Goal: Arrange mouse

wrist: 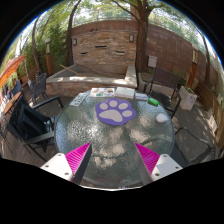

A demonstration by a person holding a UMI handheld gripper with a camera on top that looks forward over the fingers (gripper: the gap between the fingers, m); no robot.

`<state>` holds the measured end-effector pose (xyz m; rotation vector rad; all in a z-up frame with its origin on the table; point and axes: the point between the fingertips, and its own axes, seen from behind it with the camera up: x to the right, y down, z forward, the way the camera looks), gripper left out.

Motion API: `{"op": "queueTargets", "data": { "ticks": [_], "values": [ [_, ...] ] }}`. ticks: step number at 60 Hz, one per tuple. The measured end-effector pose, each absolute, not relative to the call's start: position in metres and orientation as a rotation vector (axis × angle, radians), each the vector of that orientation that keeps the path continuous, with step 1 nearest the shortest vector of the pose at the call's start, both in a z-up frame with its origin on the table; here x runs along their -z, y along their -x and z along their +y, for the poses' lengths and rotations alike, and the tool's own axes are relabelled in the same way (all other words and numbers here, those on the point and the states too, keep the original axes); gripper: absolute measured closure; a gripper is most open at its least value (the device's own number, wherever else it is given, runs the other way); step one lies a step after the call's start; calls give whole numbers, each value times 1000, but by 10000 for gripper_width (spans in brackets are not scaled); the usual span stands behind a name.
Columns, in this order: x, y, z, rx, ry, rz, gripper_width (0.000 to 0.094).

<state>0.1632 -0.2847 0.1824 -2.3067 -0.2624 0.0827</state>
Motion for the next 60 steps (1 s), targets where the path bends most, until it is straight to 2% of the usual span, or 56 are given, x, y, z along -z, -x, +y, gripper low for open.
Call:
{"op": "queueTargets", "data": {
  "ticks": [7, 16, 24, 31, 42, 52, 56, 60],
  "values": [
    [-128, -251, -244, -26, 2330, -179, 82],
    [-82, -342, -159, 30, 2295, -79, 74],
    [-54, -394, -80, 22, 2238, -2, 81],
    [-20, -412, -23, -8, 2261, 36, 90],
    [0, -425, 44, -3, 2272, 33, 88],
    [1, -423, 86, -27, 2259, 38, 104],
    [2, -417, 96, -32, 2255, 30, 156],
    [12, -410, 107, 6, 2266, 21, 266]
  ]
}}
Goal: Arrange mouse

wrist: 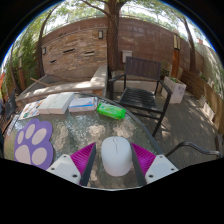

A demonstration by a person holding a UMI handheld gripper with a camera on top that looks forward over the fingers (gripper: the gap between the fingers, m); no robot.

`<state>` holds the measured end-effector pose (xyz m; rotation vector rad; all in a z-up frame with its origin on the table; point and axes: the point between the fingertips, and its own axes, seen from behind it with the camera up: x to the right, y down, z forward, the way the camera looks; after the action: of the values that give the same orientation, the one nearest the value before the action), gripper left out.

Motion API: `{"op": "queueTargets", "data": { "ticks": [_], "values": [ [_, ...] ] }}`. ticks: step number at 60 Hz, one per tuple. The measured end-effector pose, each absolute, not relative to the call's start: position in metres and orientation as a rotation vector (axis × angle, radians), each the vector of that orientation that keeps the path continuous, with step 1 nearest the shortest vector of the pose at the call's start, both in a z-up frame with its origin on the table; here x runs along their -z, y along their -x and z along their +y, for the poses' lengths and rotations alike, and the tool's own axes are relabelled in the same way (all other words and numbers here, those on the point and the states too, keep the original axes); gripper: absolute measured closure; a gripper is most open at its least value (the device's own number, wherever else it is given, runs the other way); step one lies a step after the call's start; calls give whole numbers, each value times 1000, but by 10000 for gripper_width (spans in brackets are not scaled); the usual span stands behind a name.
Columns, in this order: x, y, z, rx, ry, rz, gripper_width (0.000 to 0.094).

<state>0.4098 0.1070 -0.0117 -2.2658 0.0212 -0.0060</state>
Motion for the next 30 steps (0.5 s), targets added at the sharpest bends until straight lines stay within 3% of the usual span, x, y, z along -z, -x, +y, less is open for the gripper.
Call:
{"op": "queueTargets", "data": {
  "ticks": [2, 4, 20, 24, 30],
  "values": [
    [13, -412, 109, 31, 2263, 8, 314],
    [13, -408, 112, 36, 2257, -3, 420],
    [2, -413, 107, 98, 2269, -22, 584],
    [-28, -420, 106, 132, 2227, 42, 584],
    [-115, -412, 115, 111, 2086, 152, 584]
  ]
}}
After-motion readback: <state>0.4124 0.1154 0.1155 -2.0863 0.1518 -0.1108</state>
